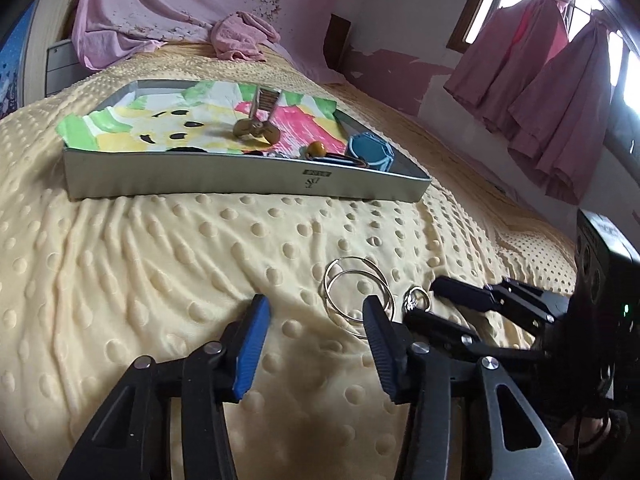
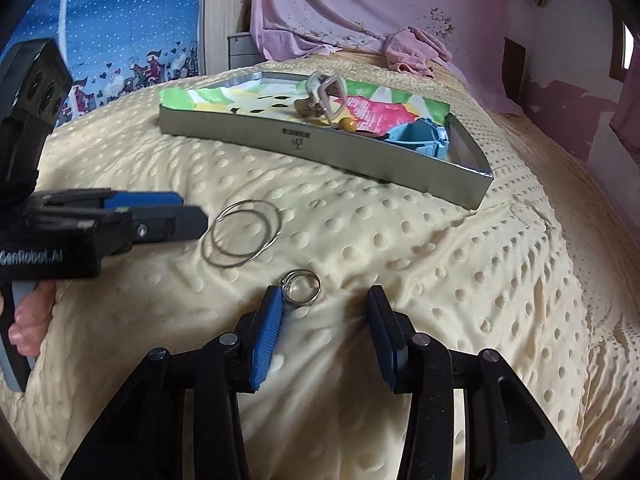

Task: Organize jewelry
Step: 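Grasp the large silver hoop rings with the left tool while the right tool grasps the small ring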

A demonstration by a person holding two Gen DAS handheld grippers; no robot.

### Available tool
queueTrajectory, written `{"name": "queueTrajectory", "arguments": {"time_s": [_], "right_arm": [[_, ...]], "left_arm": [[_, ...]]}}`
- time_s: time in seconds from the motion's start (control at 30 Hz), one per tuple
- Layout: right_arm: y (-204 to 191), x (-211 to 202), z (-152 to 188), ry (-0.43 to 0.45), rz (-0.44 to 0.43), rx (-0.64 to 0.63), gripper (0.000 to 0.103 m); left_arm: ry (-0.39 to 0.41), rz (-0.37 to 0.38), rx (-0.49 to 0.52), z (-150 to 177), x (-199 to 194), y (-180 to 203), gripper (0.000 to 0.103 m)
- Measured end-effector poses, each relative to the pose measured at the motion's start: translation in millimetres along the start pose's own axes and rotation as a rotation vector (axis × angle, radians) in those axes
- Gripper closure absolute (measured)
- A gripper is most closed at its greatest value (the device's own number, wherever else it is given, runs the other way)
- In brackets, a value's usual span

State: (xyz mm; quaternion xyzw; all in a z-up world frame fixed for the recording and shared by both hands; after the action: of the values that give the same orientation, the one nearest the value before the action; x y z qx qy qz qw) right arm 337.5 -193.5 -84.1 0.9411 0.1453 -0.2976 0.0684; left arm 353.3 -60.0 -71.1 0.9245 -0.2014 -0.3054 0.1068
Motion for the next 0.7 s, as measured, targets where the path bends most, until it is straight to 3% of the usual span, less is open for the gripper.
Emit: {"name": "queueTrajectory", "arguments": {"time_s": [0.33,0.53,0.7], "right_arm": [[11,11,-2,0.01,-0.016,0.064,0.073],[19,15,-1,0.014,-0.015,0.101,0.076],[18,17,-1,0.015,-0.013,0.105,0.076]], "left_arm": [[-0.069,-0.005,0.014,-2,25,8,0.072],[-0.094,-0.047,0.011,-2,33,6,0.094],[-0.084,-0.073,0.035,2,31,8,0.098]]}}
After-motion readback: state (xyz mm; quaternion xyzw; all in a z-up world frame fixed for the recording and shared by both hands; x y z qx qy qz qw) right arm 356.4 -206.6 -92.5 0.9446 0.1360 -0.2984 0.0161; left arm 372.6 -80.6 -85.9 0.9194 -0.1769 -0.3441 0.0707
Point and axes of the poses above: each gripper's, at about its wrist camera, not at the fingertips, and x roughly the way its jaws point, y to its right, z to its underside, the point moved 5 cm from there along x, roughly the way its jaws point, and after that the axes turned 10 degrees about y, right-handed, at the moved point
